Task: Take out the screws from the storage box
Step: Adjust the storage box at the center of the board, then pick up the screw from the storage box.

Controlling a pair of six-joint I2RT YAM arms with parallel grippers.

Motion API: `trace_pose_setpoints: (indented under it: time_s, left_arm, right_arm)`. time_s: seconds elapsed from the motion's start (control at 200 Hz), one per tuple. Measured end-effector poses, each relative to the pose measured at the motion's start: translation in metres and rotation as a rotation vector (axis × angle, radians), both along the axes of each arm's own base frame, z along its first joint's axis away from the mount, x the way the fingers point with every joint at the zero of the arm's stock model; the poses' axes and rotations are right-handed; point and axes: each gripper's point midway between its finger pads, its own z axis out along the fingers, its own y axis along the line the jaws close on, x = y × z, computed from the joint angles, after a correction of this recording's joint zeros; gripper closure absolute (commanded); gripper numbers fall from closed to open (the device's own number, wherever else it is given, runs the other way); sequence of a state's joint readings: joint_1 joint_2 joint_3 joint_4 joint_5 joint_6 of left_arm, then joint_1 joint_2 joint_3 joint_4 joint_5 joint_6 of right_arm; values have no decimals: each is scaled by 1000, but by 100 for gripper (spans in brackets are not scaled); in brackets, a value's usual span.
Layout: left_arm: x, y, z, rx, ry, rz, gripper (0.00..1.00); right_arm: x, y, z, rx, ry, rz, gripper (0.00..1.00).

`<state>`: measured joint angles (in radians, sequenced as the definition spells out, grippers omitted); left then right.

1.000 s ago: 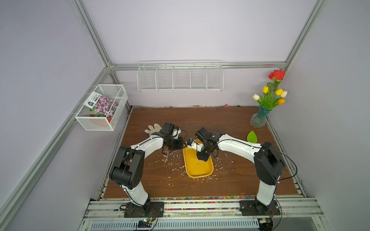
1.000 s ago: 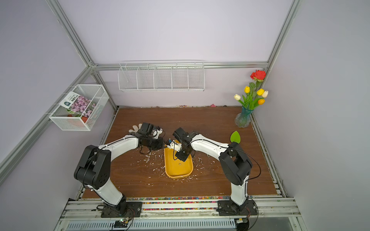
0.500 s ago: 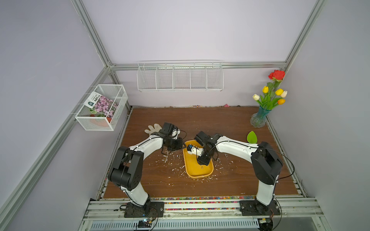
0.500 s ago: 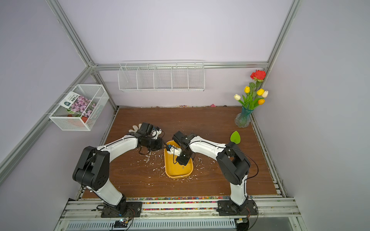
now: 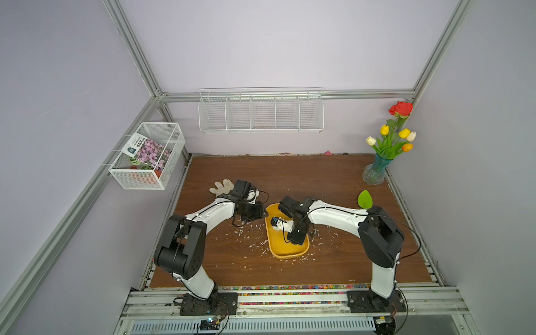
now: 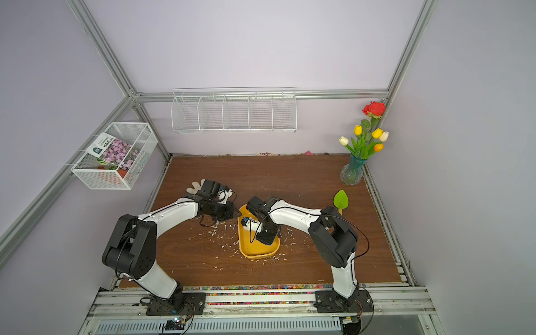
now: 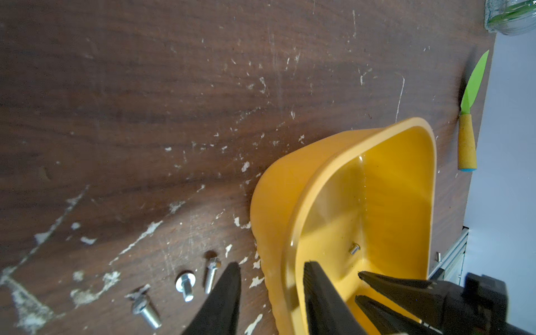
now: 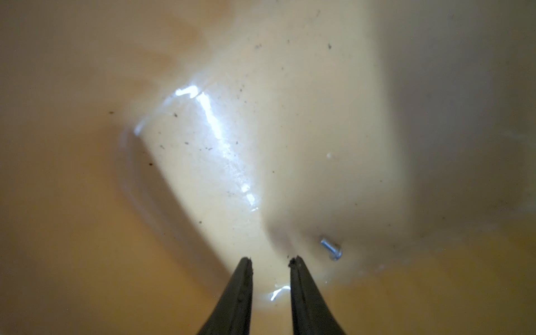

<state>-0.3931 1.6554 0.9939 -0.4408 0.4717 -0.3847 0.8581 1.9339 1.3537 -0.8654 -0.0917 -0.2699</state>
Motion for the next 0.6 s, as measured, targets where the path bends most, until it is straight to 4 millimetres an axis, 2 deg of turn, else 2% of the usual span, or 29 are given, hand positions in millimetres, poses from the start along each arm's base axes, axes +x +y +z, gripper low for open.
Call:
trace_pose_setpoints:
  time_s: [0.23, 0.6]
  left_arm:
    - [2, -1, 1, -6, -12, 0, 59]
    - [0, 0, -4, -4, -3, 3, 60]
  right_arm:
    - [12, -3, -13, -62, -30, 3, 71]
    - [20, -2, -6, -55, -77, -20, 71]
